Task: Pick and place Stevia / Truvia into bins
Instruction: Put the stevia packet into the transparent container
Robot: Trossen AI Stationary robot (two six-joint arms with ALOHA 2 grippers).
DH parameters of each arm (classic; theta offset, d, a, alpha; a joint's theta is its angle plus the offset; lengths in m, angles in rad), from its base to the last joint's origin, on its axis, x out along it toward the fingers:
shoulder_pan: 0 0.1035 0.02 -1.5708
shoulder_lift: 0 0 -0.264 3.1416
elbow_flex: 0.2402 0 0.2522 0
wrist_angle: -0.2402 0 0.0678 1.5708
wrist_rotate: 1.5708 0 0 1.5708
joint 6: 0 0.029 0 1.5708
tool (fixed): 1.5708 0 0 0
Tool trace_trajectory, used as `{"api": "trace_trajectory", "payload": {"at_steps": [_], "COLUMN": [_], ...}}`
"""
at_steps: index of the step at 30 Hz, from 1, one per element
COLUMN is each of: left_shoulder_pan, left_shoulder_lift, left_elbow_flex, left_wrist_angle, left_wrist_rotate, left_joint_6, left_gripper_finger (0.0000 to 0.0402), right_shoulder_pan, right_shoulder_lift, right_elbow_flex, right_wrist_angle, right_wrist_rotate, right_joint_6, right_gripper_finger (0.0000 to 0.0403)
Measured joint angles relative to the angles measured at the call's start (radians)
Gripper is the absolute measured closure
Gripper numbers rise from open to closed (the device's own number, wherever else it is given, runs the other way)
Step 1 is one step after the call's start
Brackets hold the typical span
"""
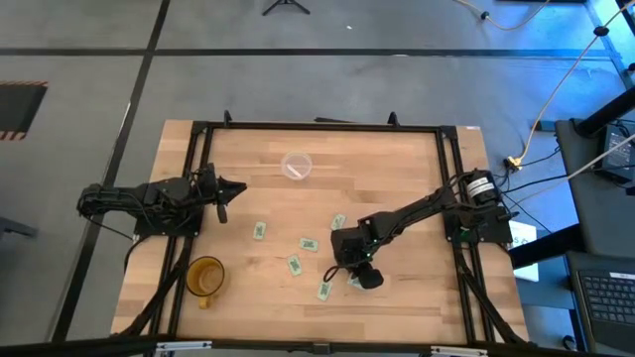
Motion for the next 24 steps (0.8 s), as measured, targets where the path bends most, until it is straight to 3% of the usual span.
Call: {"api": "trace_trajectory", "payload": {"at_steps": [14,19,24], "left_shoulder_pan": [0.000,0.000,0.000], "left_shoulder_lift": [0.000,0.000,0.000], "left_elbow_flex": [0.000,0.000,0.000], "left_wrist_angle": [0.000,0.000,0.000], "left_wrist_rotate": [-0.004,-0.004,-0.004], "left_joint_6": [0.000,0.000,0.000], "left_gripper_finger": [0.0361,0.0361,0.0359], "right_shoulder_pan": [-0.007,-0.015,-0.041], "right_shoulder_lift": [0.002,0.007,0.005], "right_elbow_flex": [0.003,0.046,0.154], "right_wrist_angle": [-0.014,-0.054,-0.242], "right_wrist_rotate": [-0.017,-0.015,-0.009], "right_joint_6": [0.004,0.031,0.054], "right_gripper_finger": [0.0395,0.0397,0.0400]}}
